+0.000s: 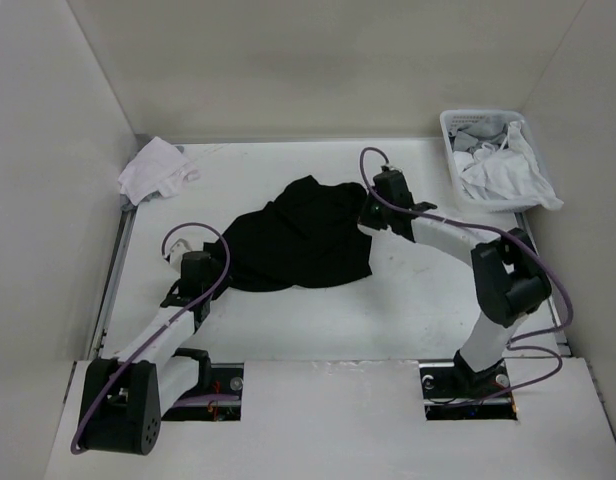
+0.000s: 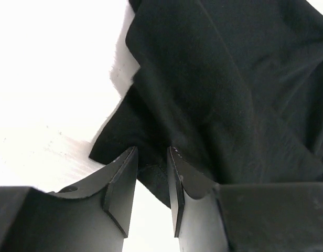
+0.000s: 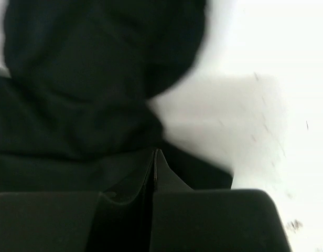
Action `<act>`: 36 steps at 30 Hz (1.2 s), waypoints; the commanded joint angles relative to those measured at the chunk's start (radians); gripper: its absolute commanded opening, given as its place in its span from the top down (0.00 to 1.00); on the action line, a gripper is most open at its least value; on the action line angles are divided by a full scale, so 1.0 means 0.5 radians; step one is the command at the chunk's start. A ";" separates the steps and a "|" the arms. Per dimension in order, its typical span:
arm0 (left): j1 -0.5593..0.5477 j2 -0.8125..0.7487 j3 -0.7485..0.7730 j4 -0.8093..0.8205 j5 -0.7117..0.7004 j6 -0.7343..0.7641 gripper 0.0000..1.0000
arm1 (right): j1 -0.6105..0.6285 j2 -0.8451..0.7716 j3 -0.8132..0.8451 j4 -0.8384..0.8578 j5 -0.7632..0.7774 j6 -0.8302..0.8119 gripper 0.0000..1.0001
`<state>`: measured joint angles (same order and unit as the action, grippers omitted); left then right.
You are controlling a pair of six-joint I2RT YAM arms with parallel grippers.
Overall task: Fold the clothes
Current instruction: Flatten the tank top out
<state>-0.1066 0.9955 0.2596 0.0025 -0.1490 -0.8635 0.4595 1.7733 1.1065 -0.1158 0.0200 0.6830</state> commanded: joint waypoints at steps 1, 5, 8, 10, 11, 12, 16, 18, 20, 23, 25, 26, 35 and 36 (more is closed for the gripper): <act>0.015 0.003 0.061 0.087 -0.018 0.006 0.73 | 0.076 -0.285 0.122 0.121 -0.003 -0.142 0.99; 0.015 0.019 0.051 0.142 -0.006 0.000 0.73 | 0.279 -0.735 -0.239 0.045 0.037 -0.118 0.99; 0.015 0.019 0.054 0.148 0.000 -0.003 0.73 | 0.460 -1.064 -0.522 -0.084 0.110 -0.010 0.99; 0.015 0.006 0.055 0.148 -0.003 0.003 0.73 | 0.576 -1.226 -0.632 -0.194 0.132 0.085 0.99; 0.018 -0.003 0.051 0.148 -0.003 0.003 0.73 | 0.631 -1.285 -0.657 -0.247 0.138 0.128 0.99; 0.018 -0.018 0.045 0.145 -0.003 0.000 0.73 | 0.702 -1.343 -0.670 -0.302 0.144 0.161 0.99; 0.034 -0.092 0.039 0.121 -0.015 0.000 0.73 | 0.999 -1.592 -0.648 -0.520 0.218 0.336 0.97; 0.043 -0.098 0.048 0.112 -0.018 0.003 0.73 | 1.031 -1.632 -0.682 -0.523 0.202 0.361 0.97; 0.055 -0.095 0.058 0.109 -0.018 0.003 0.73 | 0.897 -1.590 -0.795 -0.474 0.196 0.355 0.97; 0.058 -0.058 0.067 0.121 -0.018 0.006 0.73 | 0.584 -1.293 -0.936 -0.324 0.156 0.273 0.98; 0.061 -0.028 0.067 0.133 -0.018 0.009 0.73 | 0.454 -1.026 -0.940 -0.144 0.165 0.217 0.98; 0.061 -0.012 0.067 0.139 -0.018 0.012 0.73 | 0.411 -0.903 -0.915 -0.058 0.150 0.196 0.98; 0.022 0.052 0.070 0.155 -0.024 0.018 0.73 | 0.077 -0.249 -0.428 0.176 0.172 0.039 0.99; 0.003 0.052 0.070 0.155 -0.024 0.015 0.73 | 0.037 -0.221 -0.373 0.188 0.166 0.024 0.99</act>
<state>-0.0906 1.0183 0.2596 0.0391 -0.1501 -0.8635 0.5304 1.6352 0.8398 -0.0921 0.0872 0.7364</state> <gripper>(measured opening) 0.269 0.016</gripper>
